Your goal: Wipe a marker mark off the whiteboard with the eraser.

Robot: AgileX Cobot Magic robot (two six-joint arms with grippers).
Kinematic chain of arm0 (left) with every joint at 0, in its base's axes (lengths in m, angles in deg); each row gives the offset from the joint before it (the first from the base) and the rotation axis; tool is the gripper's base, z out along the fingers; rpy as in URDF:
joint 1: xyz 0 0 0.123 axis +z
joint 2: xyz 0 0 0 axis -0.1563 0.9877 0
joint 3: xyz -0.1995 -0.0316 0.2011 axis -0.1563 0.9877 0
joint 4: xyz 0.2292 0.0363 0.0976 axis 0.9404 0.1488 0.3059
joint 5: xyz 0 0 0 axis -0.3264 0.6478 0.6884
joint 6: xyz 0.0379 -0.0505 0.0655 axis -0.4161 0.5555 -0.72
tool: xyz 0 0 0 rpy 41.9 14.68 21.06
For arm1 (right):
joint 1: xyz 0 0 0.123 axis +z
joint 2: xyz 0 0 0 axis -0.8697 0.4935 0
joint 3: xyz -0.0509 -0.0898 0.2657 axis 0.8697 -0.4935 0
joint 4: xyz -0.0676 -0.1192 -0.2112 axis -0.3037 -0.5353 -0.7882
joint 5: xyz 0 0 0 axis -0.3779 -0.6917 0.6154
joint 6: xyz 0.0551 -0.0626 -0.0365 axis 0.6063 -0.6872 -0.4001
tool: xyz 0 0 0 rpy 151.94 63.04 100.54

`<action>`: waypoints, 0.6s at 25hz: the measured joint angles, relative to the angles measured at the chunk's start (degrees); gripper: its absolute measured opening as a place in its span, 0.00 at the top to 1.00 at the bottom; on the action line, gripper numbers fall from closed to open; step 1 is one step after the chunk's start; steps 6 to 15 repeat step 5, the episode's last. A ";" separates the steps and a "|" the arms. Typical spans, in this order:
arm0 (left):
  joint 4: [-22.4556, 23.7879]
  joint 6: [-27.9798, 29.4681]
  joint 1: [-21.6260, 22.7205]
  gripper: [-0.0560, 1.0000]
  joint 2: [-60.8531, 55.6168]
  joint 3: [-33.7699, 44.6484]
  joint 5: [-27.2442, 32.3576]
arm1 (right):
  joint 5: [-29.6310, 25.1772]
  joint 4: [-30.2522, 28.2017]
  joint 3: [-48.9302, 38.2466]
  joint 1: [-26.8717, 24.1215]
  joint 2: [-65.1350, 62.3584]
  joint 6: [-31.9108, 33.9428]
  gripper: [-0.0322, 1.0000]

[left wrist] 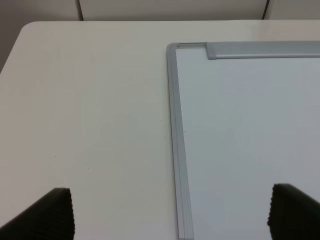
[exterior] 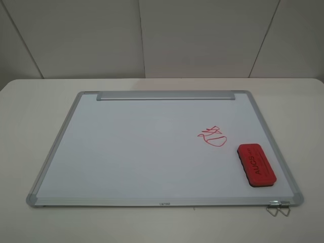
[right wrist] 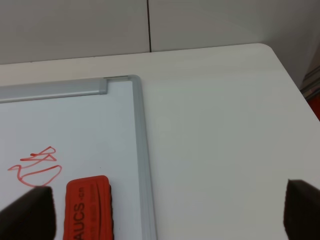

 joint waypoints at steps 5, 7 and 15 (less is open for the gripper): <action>0.00 0.00 0.00 0.21 0.00 0.00 0.00 | 0.00 0.00 0.00 0.00 0.00 0.00 0.18; 0.00 0.00 0.00 0.21 0.00 0.00 0.00 | 0.00 0.00 0.00 0.00 0.00 0.00 0.18; 0.00 0.00 0.00 0.21 0.00 0.00 0.00 | 0.00 0.00 0.00 0.00 0.00 0.00 0.18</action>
